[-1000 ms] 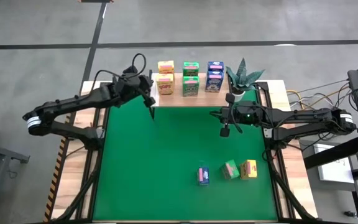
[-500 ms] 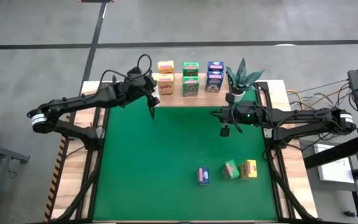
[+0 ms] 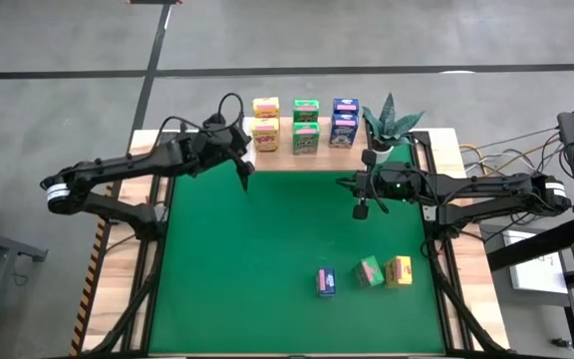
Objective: Stack cereal on shelf
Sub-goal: Put the left yellow cereal box on the shelf aligned with the other yellow cereal box
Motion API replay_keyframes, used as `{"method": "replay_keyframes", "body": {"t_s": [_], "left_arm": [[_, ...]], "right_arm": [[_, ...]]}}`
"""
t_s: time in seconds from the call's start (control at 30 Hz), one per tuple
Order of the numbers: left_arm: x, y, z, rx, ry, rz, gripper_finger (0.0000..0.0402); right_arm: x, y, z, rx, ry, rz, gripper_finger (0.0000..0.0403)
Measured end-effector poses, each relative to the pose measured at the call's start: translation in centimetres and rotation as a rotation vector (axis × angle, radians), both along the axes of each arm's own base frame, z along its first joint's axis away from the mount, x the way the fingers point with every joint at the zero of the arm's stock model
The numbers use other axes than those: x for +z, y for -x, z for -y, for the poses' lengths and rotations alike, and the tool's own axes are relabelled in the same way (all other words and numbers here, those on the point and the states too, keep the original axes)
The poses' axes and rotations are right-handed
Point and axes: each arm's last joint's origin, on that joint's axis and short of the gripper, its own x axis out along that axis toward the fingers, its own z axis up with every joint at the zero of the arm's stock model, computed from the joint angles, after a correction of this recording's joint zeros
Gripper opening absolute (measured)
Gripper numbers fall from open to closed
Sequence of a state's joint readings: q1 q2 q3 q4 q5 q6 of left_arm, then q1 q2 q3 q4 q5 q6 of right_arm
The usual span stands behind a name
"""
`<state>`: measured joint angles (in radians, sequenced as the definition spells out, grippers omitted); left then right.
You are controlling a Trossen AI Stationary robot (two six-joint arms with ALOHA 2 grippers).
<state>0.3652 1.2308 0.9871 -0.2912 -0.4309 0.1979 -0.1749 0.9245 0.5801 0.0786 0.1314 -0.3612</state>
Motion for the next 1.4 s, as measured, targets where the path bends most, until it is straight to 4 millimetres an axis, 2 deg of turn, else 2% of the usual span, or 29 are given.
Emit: {"method": "replay_keyframes", "body": {"t_s": [0.23,0.57,0.73,1.0,1.4], "left_arm": [[-1.4,-1.4,1.5,-0.225,0.090,-0.021,0.0000],[-3.2,-3.4,-0.1,-0.106,-0.016,-0.055,0.0000],[-3.7,-3.6,-0.8,-0.070,-0.027,-0.075,0.0000],[-3.4,-3.3,-1.9,-0.039,-0.049,-0.057,0.0000],[-3.4,-3.7,-1.0,-0.082,-0.014,-0.024,0.0000]], "right_arm": [[-0.2,0.0,0.0,-0.005,-0.007,-0.002,0.0009],[-0.1,0.0,0.0,-0.005,-0.009,-0.001,0.0009],[-0.1,0.0,0.0,-0.006,-0.009,-0.001,0.0009],[-0.1,0.0,0.0,-0.006,-0.009,0.000,0.0009],[-0.1,0.0,0.0,-0.005,-0.006,-0.002,0.0009]]}}
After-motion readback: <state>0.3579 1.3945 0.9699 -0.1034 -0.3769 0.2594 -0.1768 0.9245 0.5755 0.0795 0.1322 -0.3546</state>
